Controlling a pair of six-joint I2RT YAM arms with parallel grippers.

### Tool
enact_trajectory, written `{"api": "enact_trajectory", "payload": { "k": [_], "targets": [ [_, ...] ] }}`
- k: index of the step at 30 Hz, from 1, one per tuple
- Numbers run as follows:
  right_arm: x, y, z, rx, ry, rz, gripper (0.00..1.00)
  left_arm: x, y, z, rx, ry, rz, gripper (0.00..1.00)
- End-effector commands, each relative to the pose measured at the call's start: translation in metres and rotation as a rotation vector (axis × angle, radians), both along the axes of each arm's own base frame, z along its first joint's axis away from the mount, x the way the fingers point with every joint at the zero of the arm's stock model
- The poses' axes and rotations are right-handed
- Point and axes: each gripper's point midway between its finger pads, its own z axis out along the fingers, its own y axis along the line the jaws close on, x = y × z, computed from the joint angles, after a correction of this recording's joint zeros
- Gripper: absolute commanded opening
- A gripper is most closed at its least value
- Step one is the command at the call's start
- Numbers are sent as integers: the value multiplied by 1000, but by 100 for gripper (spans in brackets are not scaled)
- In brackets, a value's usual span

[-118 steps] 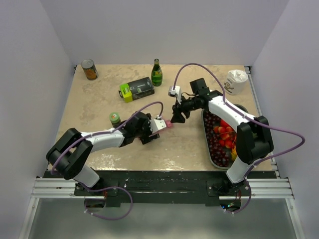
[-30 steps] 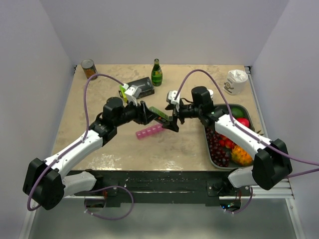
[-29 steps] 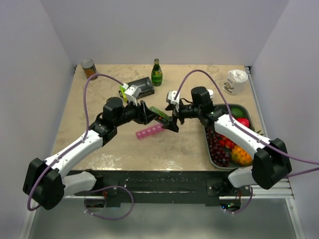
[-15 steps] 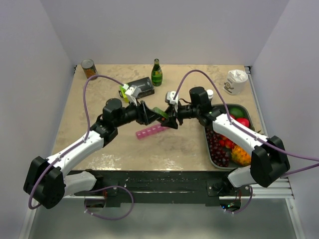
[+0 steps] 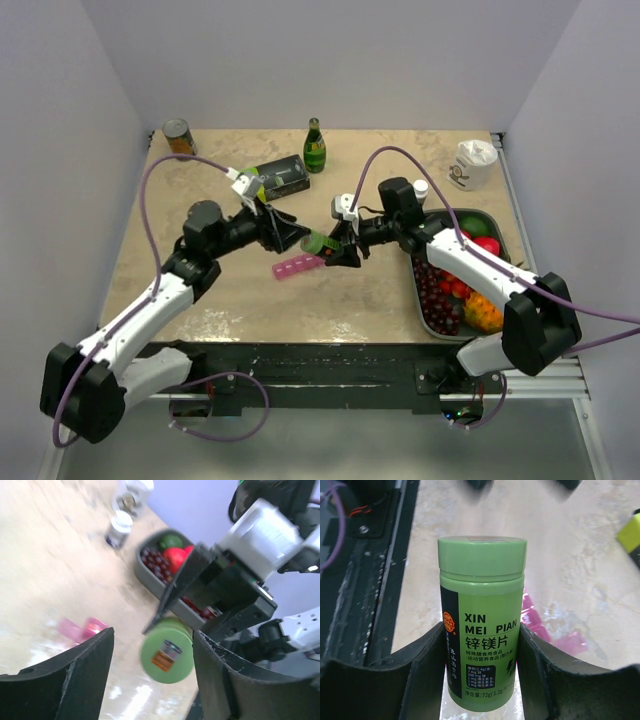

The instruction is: Sort the pills into containers

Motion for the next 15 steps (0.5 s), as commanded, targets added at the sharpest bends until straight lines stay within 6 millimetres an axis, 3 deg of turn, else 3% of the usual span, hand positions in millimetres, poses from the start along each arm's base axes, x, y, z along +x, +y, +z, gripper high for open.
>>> {"api": "enact_trajectory", "payload": {
  "k": [1,3,5,6,8,9,12,13,15],
  "targets": [
    [-26,-1,2,13,-4,139,0,-7,33,54,65,-395,11,69],
    [-28,-2,-1,2,-2,159,0,-18,35,49,111,-465,-26,71],
    [-31,-3,-2,0,-1,174,0,-34,37,53,163,-651,-85,71],
    [-33,-4,-3,-2,-6,185,0,-50,32,35,173,-699,-185,71],
    [-35,-4,-4,-4,-14,197,0,-68,31,38,171,-861,-241,71],
    [-36,-6,-6,-10,-23,206,0,-77,29,23,165,-868,-288,71],
    [-39,-6,-7,-11,-34,221,0,-86,23,17,169,-921,-346,71],
    [-41,-6,-7,-9,-33,228,0,-86,19,6,191,-911,-386,77],
    [-43,-5,-9,-12,-33,239,0,-90,7,6,193,-911,-428,88]
  ]
}}
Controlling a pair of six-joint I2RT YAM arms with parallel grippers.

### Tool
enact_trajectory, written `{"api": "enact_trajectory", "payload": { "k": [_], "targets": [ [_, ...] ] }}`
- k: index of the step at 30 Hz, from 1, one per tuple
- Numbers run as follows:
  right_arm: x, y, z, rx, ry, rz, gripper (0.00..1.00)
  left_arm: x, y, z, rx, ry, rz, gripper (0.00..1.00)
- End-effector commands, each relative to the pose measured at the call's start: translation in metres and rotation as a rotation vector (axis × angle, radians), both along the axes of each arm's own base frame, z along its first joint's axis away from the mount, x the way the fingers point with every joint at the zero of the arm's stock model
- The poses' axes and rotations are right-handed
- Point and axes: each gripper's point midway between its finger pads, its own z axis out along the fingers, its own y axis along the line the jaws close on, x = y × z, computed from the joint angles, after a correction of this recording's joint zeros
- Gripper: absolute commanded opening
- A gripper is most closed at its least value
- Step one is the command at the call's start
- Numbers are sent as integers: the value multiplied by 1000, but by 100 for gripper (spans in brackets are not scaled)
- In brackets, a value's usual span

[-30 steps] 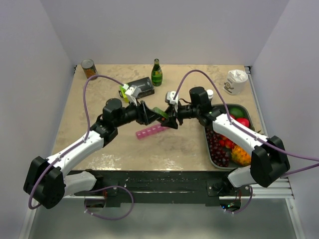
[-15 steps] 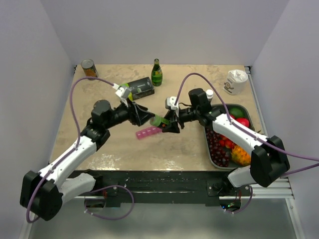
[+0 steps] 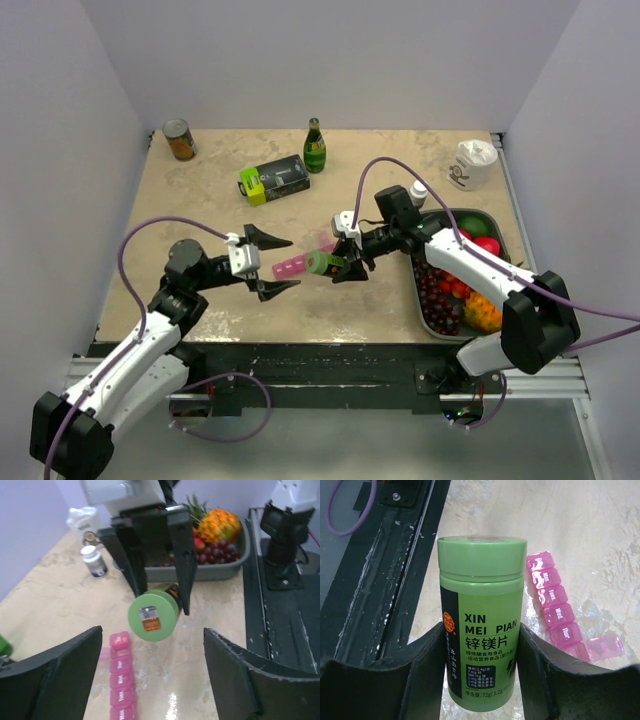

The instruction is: Sort the pills into containers

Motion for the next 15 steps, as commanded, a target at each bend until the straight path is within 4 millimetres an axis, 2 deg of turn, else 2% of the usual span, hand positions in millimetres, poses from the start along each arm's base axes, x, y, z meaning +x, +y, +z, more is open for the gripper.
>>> {"api": "enact_trajectory", "payload": {
  "k": [1,2,7,15],
  "targets": [
    [-8,6,15,55,-45,80,0,-11,-25,1,65,-176,-146,91],
    [-8,7,14,51,-47,82,0,-10,-28,-4,85,-162,-150,94],
    [-10,7,13,48,-50,90,0,-2,-39,-7,96,-161,-145,94],
    [-12,9,11,42,-51,99,0,6,-51,-16,105,-81,-124,83]
  ]
}}
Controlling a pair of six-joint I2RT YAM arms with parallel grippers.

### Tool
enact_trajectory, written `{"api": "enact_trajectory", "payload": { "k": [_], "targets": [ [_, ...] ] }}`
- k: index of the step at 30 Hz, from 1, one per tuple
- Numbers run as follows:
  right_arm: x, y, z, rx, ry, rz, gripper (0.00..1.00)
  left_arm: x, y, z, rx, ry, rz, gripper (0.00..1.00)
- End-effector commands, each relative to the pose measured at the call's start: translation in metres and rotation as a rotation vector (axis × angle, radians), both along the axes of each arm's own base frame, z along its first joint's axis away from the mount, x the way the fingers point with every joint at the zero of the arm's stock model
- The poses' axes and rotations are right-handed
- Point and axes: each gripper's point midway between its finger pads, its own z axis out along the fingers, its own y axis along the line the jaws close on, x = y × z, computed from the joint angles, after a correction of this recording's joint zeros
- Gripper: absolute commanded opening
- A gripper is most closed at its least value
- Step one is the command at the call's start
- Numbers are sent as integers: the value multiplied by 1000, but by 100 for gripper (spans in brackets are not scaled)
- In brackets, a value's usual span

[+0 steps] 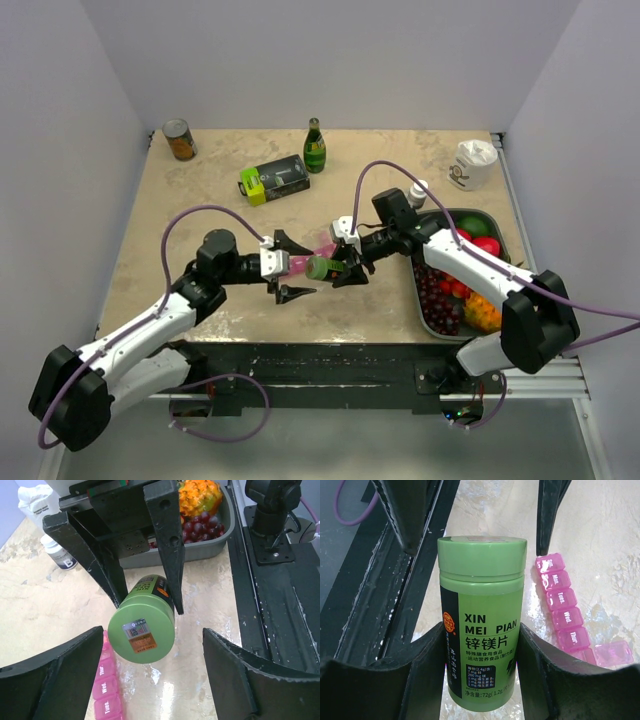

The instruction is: Sort the pills into containers

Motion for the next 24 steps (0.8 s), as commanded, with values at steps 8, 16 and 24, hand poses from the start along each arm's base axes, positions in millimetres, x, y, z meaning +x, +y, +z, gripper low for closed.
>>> {"api": "enact_trajectory", "payload": {
  "k": [8,16,24],
  "targets": [
    [-1,9,13,45,-36,44,0,13,-15,18,-41,-17,32,56],
    [8,8,10,20,-46,2,0,13,-11,15,-131,329,174,0],
    [28,9,13,3,-78,-111,0,23,2,-17,-180,990,527,0]
  ]
}}
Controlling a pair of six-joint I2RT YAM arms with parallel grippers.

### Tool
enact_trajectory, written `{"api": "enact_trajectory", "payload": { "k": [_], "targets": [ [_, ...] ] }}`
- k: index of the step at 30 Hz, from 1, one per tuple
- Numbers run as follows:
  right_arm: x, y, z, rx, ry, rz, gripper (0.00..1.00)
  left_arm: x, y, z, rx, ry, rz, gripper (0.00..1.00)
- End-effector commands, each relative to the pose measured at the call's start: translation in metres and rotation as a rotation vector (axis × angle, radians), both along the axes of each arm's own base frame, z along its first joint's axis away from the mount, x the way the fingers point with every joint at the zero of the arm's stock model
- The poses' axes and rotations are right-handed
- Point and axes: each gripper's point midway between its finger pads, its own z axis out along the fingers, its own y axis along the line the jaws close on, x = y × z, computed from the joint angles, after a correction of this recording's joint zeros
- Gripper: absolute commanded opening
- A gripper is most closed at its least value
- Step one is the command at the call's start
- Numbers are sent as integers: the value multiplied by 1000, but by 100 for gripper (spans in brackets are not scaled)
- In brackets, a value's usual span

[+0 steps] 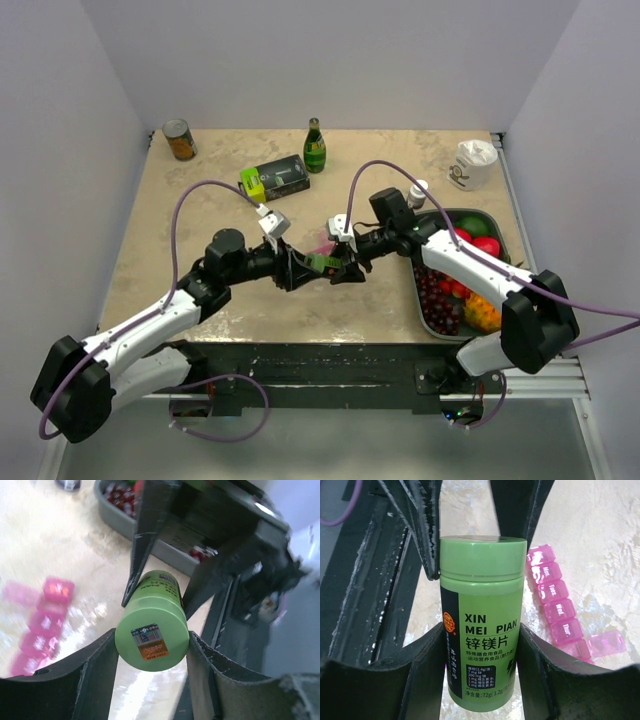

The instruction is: Sort the pills into containers

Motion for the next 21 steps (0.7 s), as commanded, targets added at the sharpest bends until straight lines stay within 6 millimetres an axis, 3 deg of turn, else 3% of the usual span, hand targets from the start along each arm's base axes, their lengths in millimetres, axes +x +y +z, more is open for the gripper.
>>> {"api": "enact_trajectory", "payload": {
  "k": [1,2,5,6,7,8,9,11,12,14,17,21],
  "targets": [
    [20,9,16,41,-77,-60,0,7,9,-1,-120,485,300,0],
    [22,8,17,40,-81,-69,0,12,16,-3,-135,543,391,0],
    [25,9,13,35,-75,-79,0,5,22,-7,-232,820,523,0],
    [25,9,12,33,-68,-79,0,4,15,10,-337,887,498,0],
    [25,10,12,34,-68,-79,0,-3,10,13,-367,922,463,3],
    [25,9,12,33,-69,-81,0,-6,7,23,-395,940,432,10],
    [25,9,11,30,-67,-82,0,-6,6,28,-407,949,428,27],
    [26,9,11,30,-68,-85,0,-4,6,44,-416,904,414,51],
    [26,8,11,29,-68,-87,0,-4,7,43,-388,876,414,77],
    [24,9,12,35,-62,-79,0,-3,8,50,-367,819,411,97],
    [22,9,11,34,-57,-69,0,-7,15,38,-273,714,393,99],
    [20,9,13,37,-62,-56,0,-10,29,21,-109,446,311,99]
  ]
}}
